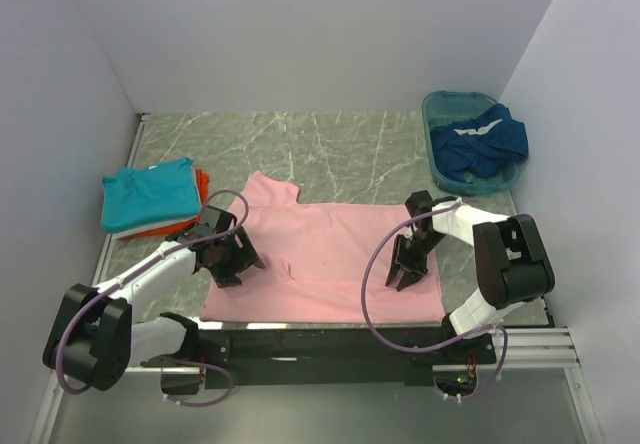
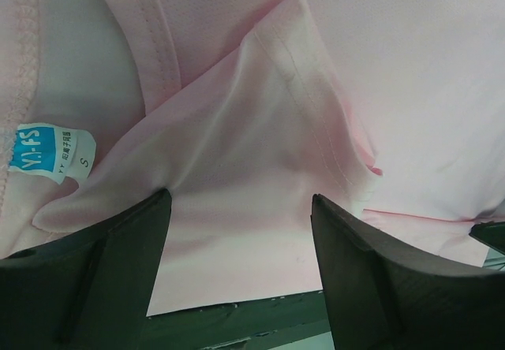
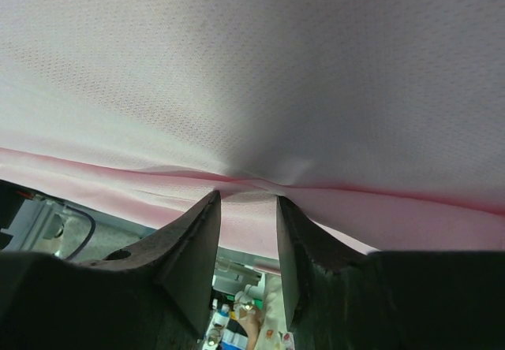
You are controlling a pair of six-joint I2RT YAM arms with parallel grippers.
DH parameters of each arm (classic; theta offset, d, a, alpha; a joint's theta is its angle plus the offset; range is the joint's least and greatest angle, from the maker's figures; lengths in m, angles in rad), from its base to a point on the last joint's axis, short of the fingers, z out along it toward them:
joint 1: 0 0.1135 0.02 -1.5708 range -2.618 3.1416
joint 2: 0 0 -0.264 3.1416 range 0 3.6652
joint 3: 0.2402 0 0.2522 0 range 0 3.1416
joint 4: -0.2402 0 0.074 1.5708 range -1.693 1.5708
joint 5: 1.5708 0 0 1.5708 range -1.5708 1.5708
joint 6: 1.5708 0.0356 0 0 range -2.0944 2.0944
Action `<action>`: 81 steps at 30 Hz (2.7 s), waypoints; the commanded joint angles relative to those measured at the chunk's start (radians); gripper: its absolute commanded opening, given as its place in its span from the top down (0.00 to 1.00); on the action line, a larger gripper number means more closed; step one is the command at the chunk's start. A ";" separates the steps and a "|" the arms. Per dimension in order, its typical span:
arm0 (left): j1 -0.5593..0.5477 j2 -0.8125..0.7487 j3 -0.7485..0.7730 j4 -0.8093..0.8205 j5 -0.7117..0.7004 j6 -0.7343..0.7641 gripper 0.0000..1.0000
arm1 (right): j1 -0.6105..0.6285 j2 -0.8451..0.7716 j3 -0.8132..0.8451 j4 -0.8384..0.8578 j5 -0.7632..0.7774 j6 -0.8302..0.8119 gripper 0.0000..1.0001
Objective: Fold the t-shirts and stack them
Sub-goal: Fold the tshirt
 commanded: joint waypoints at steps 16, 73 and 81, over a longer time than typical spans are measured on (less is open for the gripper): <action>-0.005 -0.008 0.292 -0.156 -0.039 0.073 0.20 | -0.010 -0.101 0.252 -0.197 0.197 -0.003 0.55; 0.002 0.288 0.640 -0.003 -0.119 0.257 0.16 | -0.151 0.277 0.437 0.309 0.667 -0.010 0.78; 0.024 0.325 0.657 0.032 -0.122 0.286 0.15 | -0.159 0.284 0.429 0.301 0.679 -0.020 0.99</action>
